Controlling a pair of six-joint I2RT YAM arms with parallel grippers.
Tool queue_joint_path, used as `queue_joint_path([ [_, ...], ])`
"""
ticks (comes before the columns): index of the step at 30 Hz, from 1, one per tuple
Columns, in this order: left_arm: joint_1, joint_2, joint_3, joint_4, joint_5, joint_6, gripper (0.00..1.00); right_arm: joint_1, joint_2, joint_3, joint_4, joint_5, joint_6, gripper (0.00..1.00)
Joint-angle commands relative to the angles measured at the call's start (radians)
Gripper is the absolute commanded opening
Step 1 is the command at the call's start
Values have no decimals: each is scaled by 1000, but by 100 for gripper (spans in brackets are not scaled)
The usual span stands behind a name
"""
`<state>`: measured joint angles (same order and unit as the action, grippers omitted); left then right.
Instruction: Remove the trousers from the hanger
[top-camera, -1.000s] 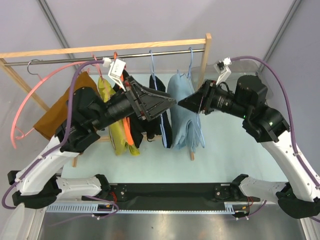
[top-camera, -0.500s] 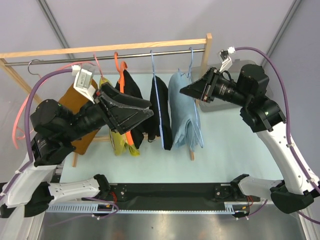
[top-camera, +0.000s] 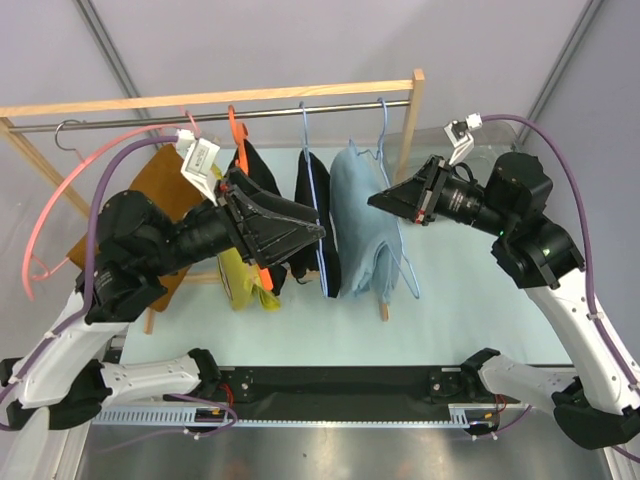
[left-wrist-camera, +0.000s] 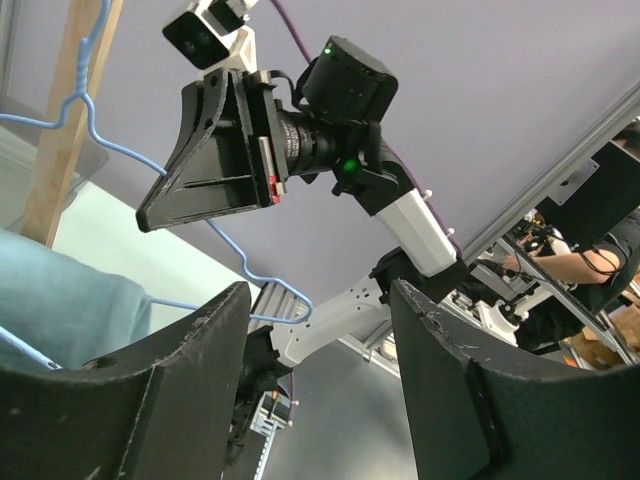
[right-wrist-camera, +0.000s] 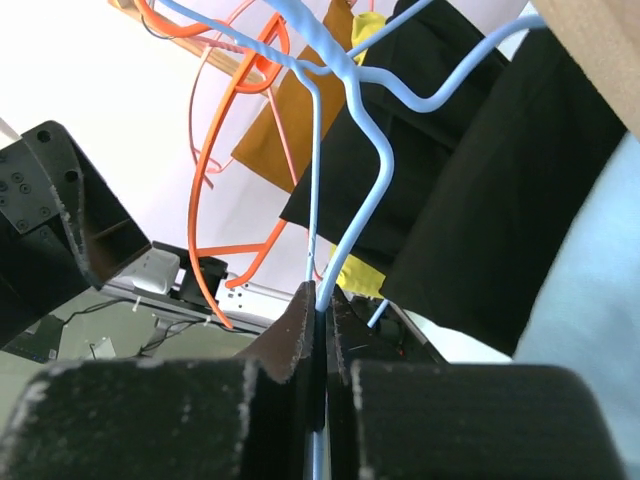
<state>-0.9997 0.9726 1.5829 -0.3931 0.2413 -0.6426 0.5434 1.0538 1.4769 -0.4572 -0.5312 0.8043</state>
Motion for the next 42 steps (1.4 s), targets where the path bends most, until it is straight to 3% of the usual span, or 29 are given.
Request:
queue_joint_path([
  [1, -7, 11, -1, 14, 27, 9, 63, 3, -12, 11, 121, -7, -66, 0],
  [11, -7, -3, 5, 16, 15, 0, 63, 30, 5, 2, 344, -41, -189, 0],
  [19, -7, -5, 11, 0, 4, 11, 63, 87, -101, -194, 558, 53, -415, 0],
  [27, -7, 32, 54, -21, 12, 20, 63, 127, -167, -277, 698, 109, -600, 0],
  [42, -7, 61, 81, -43, 21, 15, 62, 132, -143, -217, 828, 123, -576, 0],
])
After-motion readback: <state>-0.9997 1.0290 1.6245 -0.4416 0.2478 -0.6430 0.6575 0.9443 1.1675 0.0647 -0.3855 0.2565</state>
